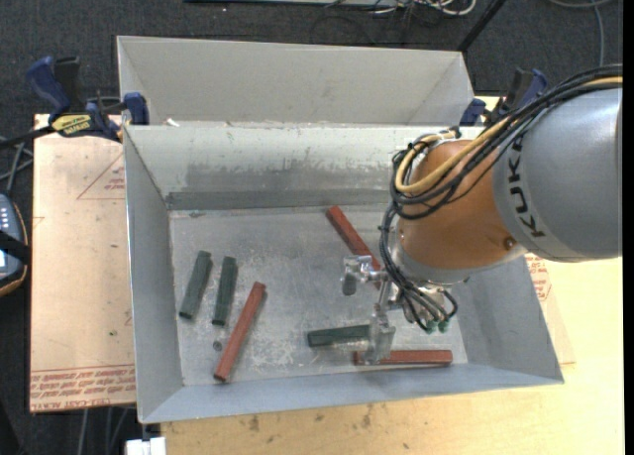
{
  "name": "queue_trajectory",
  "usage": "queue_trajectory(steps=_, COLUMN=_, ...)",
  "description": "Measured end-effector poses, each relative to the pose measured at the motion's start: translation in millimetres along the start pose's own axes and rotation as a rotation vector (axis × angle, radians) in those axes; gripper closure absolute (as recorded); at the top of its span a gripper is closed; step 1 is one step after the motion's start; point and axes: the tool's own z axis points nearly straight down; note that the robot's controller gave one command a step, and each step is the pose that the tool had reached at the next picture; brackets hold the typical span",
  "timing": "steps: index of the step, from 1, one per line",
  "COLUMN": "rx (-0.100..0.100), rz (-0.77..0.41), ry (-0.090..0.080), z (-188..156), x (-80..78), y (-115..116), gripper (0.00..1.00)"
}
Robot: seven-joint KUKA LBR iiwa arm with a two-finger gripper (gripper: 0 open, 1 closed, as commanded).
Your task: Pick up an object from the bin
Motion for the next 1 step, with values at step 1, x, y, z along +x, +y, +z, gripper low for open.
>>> queue_trajectory(steps=1, rx=0.000, rz=0.121, ry=-0.004, z=63.9, x=8.8, y=6.5, gripper=0.00)
